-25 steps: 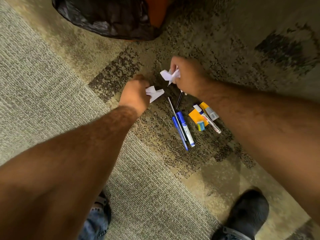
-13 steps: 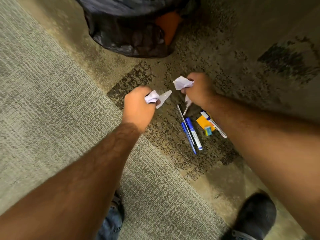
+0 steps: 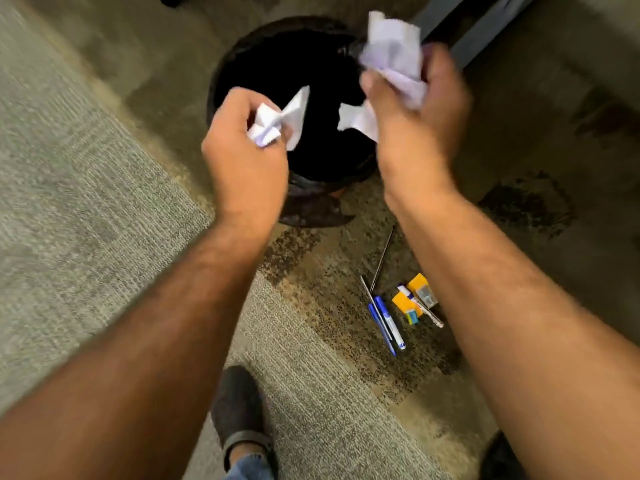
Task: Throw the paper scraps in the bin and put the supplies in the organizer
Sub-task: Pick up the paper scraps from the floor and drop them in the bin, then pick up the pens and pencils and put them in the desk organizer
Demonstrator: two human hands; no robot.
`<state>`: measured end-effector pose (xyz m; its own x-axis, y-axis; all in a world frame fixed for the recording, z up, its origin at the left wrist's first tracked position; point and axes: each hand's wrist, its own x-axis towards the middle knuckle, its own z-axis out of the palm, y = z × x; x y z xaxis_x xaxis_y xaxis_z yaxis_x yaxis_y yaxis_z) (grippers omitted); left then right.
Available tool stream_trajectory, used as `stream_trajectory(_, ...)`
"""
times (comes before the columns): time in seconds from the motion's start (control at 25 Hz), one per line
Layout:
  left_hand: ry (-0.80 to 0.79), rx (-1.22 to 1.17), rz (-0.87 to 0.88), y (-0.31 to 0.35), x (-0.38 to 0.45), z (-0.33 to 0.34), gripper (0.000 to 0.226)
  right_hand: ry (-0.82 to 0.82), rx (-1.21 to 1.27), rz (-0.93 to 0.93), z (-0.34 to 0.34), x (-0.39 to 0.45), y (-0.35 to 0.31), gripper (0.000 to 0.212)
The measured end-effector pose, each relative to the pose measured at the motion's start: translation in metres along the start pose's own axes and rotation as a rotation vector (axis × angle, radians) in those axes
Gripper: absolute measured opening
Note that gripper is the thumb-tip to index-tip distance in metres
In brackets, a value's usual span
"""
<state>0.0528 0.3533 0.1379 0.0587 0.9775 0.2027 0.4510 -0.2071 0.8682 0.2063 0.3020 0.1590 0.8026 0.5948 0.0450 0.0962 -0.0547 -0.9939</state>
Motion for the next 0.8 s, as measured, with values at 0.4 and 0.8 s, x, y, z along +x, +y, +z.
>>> stream_trajectory(0.4,-0.376,0.445,-0.078,-0.034,0.046,0.026,0.057,-0.71,-0.659,0.115,0.008,0.064,0.048,0.042)
stream_trajectory(0.8,-0.445,0.124,0.001,-0.051,-0.152,0.058,0.025,-0.535,-0.524,0.247,-0.148,-0.038,0.152,0.013)
